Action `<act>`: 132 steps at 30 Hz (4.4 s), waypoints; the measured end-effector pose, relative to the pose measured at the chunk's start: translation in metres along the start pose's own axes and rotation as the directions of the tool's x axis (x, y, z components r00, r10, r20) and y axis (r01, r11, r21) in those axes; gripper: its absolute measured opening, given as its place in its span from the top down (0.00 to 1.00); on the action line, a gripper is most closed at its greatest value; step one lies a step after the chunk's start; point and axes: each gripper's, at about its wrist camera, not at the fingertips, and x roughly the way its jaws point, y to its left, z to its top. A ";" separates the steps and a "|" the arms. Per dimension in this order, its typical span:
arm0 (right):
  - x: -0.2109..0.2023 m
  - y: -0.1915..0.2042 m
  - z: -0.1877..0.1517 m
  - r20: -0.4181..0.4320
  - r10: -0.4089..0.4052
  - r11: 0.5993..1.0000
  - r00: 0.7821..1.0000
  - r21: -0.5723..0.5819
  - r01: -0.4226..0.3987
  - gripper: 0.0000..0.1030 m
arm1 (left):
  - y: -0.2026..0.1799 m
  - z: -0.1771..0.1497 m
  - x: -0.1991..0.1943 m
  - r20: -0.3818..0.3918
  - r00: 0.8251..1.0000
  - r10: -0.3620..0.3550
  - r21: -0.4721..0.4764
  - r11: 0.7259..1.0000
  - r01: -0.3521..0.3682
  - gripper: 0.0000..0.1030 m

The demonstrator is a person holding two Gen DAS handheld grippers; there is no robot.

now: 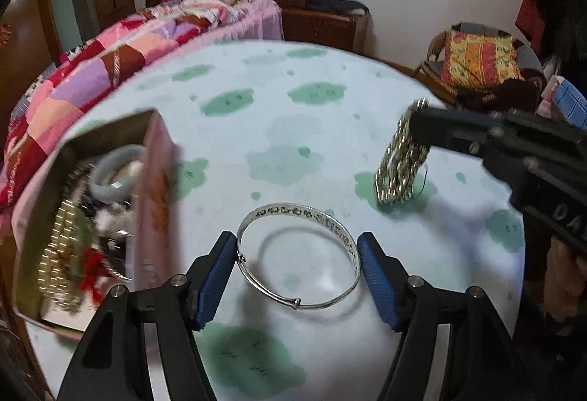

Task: Organize jewelry
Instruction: 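Grasp the engraved silver bangle with the left tool, then carry the silver bangle and gold chain over the tin with both tools, then open both tools to drop the bangle and chain into the tin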

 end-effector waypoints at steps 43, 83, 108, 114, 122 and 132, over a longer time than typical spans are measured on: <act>0.028 0.142 0.089 0.068 0.198 0.948 0.978 -0.268 -0.174 0.93 | 0.162 0.003 -0.085 0.180 0.954 0.241 -0.275 0.943 -0.186 0.36; 0.101 0.155 0.054 -0.104 0.148 0.957 0.983 -0.235 -0.169 0.93 | 0.167 -0.017 -0.043 0.098 0.961 0.259 -0.236 0.944 -0.230 0.36; 0.120 0.152 0.047 -0.159 0.134 0.963 0.978 -0.212 -0.166 0.92 | 0.168 -0.020 -0.034 0.069 0.958 0.279 -0.188 0.947 -0.262 0.36; 0.120 0.152 0.047 -0.160 0.134 0.963 0.978 -0.211 -0.166 0.92 | 0.169 -0.019 -0.034 0.064 0.958 0.280 -0.186 0.946 -0.264 0.36; 0.120 0.150 0.047 -0.159 0.145 0.966 0.976 -0.193 -0.175 0.85 | 0.168 -0.020 -0.039 0.067 0.950 0.304 -0.191 0.939 -0.286 0.35; 0.091 0.133 0.058 -0.096 0.171 0.978 0.981 -0.102 -0.181 0.36 | 0.163 -0.018 -0.079 0.124 0.925 0.359 -0.233 0.917 -0.324 0.22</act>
